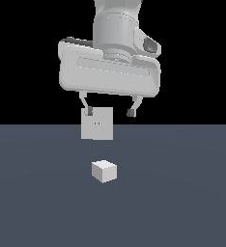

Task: Plug the charger into the wall socket.

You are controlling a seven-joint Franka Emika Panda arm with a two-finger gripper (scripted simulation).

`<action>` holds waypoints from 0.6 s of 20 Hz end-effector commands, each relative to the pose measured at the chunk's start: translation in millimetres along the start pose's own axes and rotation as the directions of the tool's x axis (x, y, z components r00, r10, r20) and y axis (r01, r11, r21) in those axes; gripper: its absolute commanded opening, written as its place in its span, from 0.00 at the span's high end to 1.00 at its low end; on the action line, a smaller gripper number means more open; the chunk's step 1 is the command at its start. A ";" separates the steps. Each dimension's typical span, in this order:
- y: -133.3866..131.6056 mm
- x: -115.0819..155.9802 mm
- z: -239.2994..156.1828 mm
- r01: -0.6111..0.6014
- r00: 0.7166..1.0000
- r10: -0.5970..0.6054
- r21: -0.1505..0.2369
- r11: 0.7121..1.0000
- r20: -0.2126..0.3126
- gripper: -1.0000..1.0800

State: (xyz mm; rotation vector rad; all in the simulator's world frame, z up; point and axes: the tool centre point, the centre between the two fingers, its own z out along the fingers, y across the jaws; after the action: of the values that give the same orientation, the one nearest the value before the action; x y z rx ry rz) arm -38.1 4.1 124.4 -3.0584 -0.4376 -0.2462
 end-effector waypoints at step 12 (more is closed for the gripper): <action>-13.3 -22.2 34.4 0.209 0.972 -0.205 0.026 0.977 -0.113 0.04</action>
State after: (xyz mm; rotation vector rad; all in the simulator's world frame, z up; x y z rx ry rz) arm -55.8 12.2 90.9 -2.9568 -0.7151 -0.3893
